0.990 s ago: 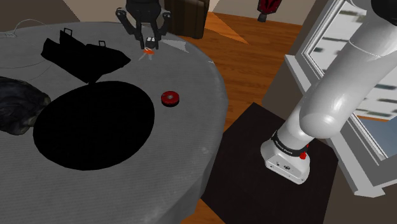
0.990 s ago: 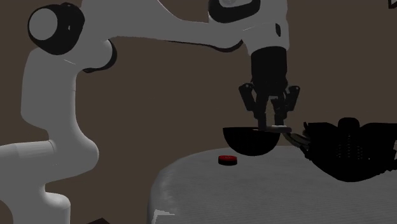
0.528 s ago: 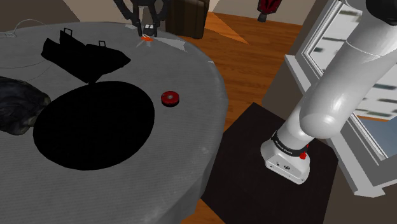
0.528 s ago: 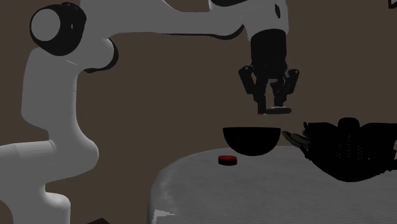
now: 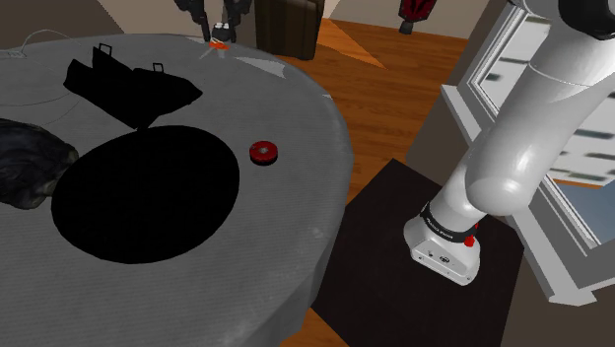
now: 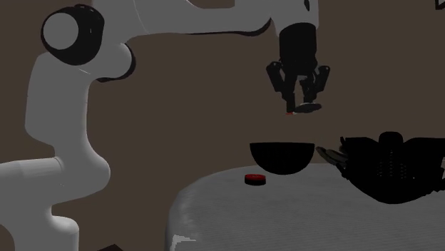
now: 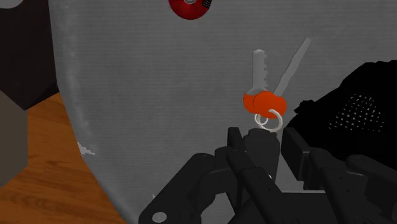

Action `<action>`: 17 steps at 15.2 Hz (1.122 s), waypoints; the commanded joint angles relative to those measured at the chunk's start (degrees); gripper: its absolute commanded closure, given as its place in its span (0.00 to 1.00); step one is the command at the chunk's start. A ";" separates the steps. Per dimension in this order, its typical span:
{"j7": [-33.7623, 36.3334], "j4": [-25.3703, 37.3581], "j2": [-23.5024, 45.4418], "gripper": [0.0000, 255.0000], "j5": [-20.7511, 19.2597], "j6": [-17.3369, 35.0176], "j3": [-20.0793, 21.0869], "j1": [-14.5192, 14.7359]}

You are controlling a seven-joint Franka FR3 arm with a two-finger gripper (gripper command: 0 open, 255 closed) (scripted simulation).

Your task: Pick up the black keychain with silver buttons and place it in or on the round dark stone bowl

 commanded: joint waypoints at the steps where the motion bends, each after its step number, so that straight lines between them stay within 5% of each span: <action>1: 2.85 0.36 0.24 1.00 -0.25 -0.36 1.22 1.64; 9: 15.01 7.73 5.91 1.00 -3.86 -3.82 6.14 10.27; 17: 25.77 22.48 16.54 1.00 -10.79 -10.19 8.78 22.93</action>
